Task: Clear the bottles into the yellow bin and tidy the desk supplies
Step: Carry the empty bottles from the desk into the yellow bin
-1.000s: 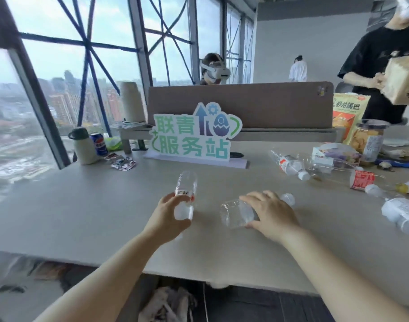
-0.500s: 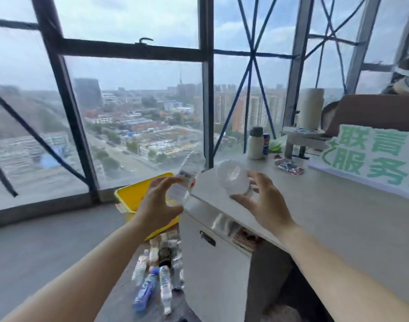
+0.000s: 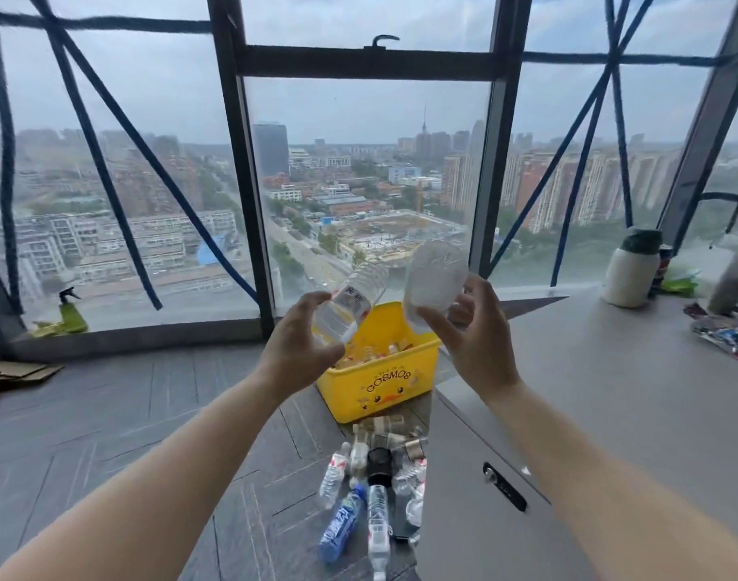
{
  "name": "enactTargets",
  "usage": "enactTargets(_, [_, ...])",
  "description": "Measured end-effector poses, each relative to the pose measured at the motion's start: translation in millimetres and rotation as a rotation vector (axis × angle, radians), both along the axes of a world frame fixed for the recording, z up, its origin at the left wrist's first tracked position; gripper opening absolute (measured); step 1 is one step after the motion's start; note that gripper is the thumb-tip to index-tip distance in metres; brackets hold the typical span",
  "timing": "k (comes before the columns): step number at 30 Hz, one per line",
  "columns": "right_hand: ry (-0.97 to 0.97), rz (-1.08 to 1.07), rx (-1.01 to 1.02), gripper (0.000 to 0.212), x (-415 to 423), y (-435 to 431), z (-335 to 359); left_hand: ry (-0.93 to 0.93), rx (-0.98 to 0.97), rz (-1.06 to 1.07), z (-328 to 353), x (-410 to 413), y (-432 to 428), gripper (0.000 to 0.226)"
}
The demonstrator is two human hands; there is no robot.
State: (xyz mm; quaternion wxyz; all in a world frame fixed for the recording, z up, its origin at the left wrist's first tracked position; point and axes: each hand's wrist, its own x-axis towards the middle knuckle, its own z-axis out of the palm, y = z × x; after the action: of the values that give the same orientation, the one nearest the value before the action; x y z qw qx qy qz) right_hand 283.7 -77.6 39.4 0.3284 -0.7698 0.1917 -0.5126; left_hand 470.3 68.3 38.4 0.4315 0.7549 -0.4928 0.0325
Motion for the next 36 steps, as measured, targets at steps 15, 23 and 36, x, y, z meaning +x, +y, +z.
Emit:
enactTargets(15, [-0.265, -0.039, -0.017, 0.073, 94.6, -62.7, 28.7, -0.157, -0.196, 0.005, 40.3, 67.6, -68.9, 0.071])
enactTargets(23, [-0.35, -0.077, -0.061, 0.069, 161.5, -96.7, 42.2, -0.139, -0.222, 0.009, 47.0, 131.6, -107.9, 0.076])
enactTargets(36, [-0.458, -0.13, -0.042, 0.059, 275.9, -186.3, 55.0, -0.13, -0.298, -0.008, 63.6, 239.1, -222.8, 0.068])
